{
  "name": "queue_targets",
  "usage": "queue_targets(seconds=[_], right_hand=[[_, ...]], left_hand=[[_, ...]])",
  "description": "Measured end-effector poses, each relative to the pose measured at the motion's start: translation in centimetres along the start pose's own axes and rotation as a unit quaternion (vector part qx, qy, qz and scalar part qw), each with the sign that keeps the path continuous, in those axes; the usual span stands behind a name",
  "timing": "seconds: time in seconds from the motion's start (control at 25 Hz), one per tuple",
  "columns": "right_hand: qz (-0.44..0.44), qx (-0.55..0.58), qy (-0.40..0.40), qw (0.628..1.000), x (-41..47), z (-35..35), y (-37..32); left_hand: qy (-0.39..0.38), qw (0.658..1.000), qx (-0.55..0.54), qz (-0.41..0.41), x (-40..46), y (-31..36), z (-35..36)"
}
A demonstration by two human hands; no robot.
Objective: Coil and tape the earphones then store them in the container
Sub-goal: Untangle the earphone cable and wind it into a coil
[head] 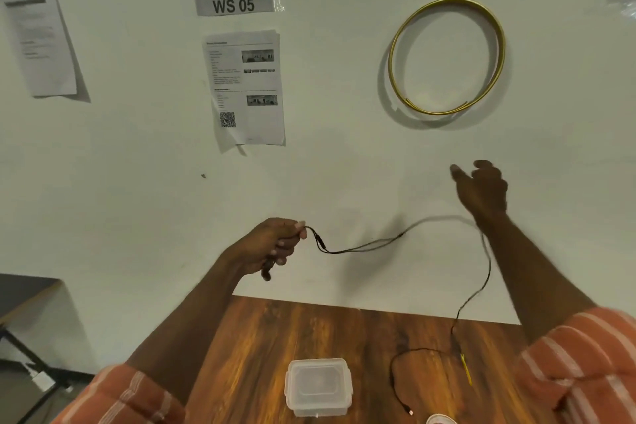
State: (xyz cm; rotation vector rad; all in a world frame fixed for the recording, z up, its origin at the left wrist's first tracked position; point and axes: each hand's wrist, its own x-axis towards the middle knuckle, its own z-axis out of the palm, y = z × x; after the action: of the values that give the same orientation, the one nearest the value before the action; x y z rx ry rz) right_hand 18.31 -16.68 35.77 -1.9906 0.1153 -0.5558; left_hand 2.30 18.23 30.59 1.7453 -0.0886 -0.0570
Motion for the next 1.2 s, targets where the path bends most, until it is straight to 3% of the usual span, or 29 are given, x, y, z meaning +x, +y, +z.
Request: queue_targets(seconds=[0.08, 0.2, 0.28, 0.36, 0.48, 0.6, 0.72, 0.92, 1.08, 1.16, 1.2], right_hand=[[-0.102, 0.062, -0.123, 0.985, -4.2, 3.0, -1.9], [-0.105, 0.186, -0.424, 0.88, -11.2, 7.3, -5.0], [-0.097, 0.232, -0.506, 0.825, -13.3, 9.1, -5.0], [-0.079, 0.308, -0.465, 0.827, -13.2, 9.6, -4.6], [-0.075, 0.321, -0.373, 0.867, -11.8, 9.6, -4.6], [-0.104, 0.306, -0.357, 0.876, -11.7, 10.1, -4.4], [-0.074, 0.325, -0.354, 0.874, -12.5, 10.6, -3.0], [-0.064, 0.324, -0.33, 0.884, -12.9, 10.1, -0.9], [-0.083, 0.29, -0.359, 0.884, -15.0, 9.8, -0.5], [-0.108, 0.251, -0.397, 0.876, -16.1, 9.2, -0.6], [-0.127, 0.231, -0.415, 0.871, -16.4, 8.7, -0.9]], left_hand=[[-0.004, 0.997, -0.081, 0.019, 1.1, 2.2, 1.3], [-0.014, 0.989, -0.14, 0.041, 2.6, 5.3, 3.2], [-0.004, 0.984, -0.17, 0.055, 2.8, 6.3, 3.4], [-0.003, 0.975, -0.215, 0.056, 2.0, 6.4, 3.0], [-0.053, 0.966, -0.249, 0.032, 0.2, 5.3, 4.0], [-0.109, 0.96, -0.257, 0.032, -0.6, 3.9, 6.3], [-0.157, 0.95, -0.267, 0.046, -0.8, 3.8, 7.0], [-0.151, 0.942, -0.277, 0.11, -0.9, 4.3, 7.2], [-0.05, 0.893, -0.422, 0.15, 1.6, 7.4, 6.2], [0.066, 0.89, -0.414, 0.18, 3.6, 9.0, 4.7], [0.142, 0.902, -0.358, 0.197, 4.3, 9.7, 3.9]])
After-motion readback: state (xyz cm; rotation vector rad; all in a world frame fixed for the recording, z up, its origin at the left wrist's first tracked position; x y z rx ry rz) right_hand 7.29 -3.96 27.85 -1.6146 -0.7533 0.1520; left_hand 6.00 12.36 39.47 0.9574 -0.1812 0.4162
